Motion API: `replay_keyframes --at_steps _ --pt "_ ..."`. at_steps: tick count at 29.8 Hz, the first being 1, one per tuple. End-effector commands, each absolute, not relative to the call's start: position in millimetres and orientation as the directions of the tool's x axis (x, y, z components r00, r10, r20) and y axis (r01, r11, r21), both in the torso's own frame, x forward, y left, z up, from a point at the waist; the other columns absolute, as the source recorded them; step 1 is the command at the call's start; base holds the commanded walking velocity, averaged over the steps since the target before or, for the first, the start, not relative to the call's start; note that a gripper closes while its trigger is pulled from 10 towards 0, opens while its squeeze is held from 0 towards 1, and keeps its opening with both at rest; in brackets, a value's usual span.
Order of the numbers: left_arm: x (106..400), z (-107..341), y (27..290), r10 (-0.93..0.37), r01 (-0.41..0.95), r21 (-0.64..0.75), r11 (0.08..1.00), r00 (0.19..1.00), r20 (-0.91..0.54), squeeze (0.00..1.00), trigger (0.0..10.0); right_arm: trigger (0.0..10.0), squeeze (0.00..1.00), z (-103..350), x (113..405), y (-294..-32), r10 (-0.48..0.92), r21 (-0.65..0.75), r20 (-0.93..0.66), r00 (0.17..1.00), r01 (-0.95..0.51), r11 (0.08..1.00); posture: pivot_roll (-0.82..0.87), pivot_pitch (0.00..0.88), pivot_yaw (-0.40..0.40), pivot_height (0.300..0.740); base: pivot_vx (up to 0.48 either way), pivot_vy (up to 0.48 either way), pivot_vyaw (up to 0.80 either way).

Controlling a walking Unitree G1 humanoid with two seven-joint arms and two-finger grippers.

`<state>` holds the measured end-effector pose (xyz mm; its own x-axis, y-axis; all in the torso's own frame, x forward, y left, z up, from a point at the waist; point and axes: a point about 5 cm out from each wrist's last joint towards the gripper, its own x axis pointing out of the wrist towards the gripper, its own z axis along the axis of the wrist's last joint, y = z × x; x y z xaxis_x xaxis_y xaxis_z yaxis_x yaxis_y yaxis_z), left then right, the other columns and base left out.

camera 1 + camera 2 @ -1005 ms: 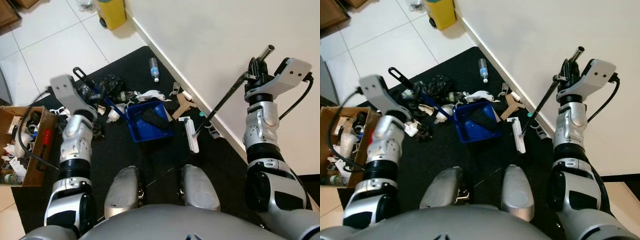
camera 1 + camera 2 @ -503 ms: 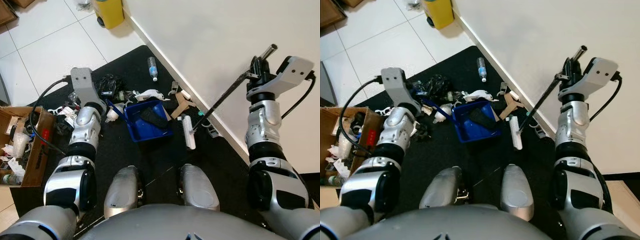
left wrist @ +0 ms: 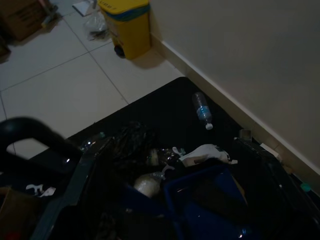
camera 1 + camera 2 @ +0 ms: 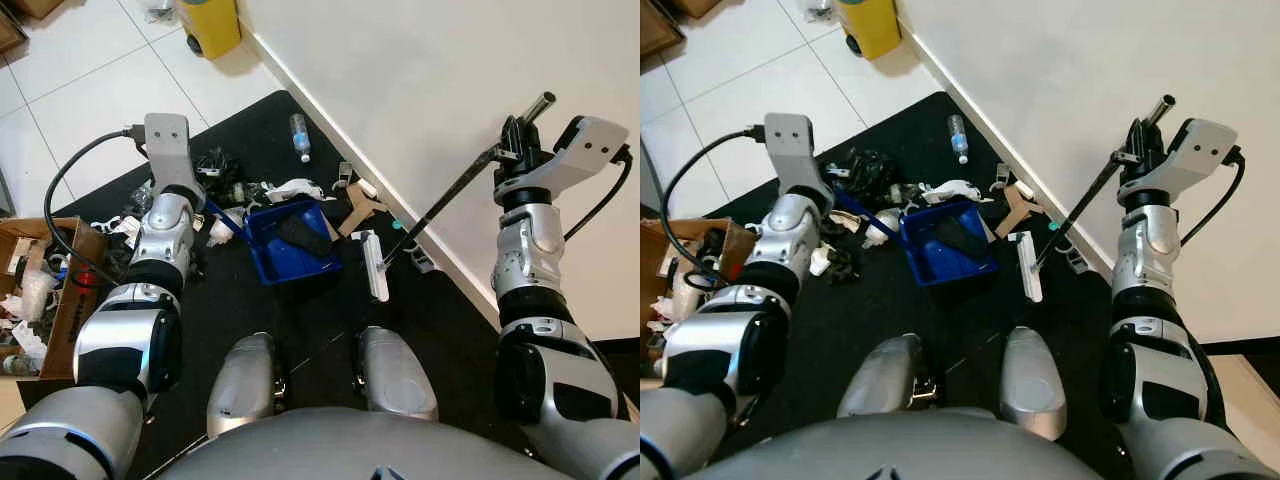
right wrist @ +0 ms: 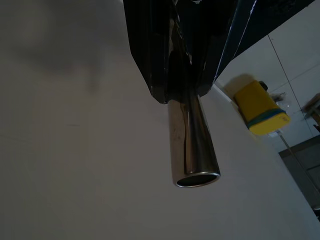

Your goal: Sweep floor

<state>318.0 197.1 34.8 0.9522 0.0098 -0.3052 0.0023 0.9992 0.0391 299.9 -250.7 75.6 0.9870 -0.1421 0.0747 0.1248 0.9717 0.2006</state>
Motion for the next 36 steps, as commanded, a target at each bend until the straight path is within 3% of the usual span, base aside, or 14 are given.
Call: replay_keyframes --at_steps 1,9,17,29,36 --pt "318.3 36.8 200.9 0.018 -0.006 0.043 0.999 0.958 -0.286 0.0 10.0 10.0 0.0 83.0 300.5 -255.9 -0.15 0.2 0.105 0.983 0.127 0.972 -0.01 0.002 0.004 0.74 0.0 0.0 0.0" --pt "314.7 38.5 177.8 -0.063 0.066 0.009 0.998 0.977 -0.205 0.0 10.0 10.0 0.0 84.2 303.7 -251.6 -0.141 0.206 0.11 0.984 0.116 0.972 0.0 0.0 0.004 0.74 0.0 0.0 0.0" --pt "283.6 26.3 147.8 -0.237 0.242 0.016 0.97 0.96 -0.151 0.0 10.0 10.0 0.0 66.0 294.5 -234.4 -0.102 0.178 0.067 0.993 0.089 0.98 0.03 0.0 0.018 0.74 0.0 0.0 0.0" --pt "272.5 16.3 156.6 -0.214 0.221 0.011 0.975 0.955 -0.206 0.0 10.0 10.0 0.0 55.9 288.4 -225.2 -0.081 0.159 0.042 0.996 0.074 0.984 0.02 0.0 0.041 0.74 0.0 0.0 0.0" --pt "261.5 4.3 174.4 -0.131 0.146 0.041 0.988 0.955 -0.267 0.0 10.0 10.0 0.0 57.0 288.3 -228.1 -0.094 0.157 0.047 0.994 0.086 0.984 0.02 0.0 0.037 0.74 0.0 0.0 0.0"
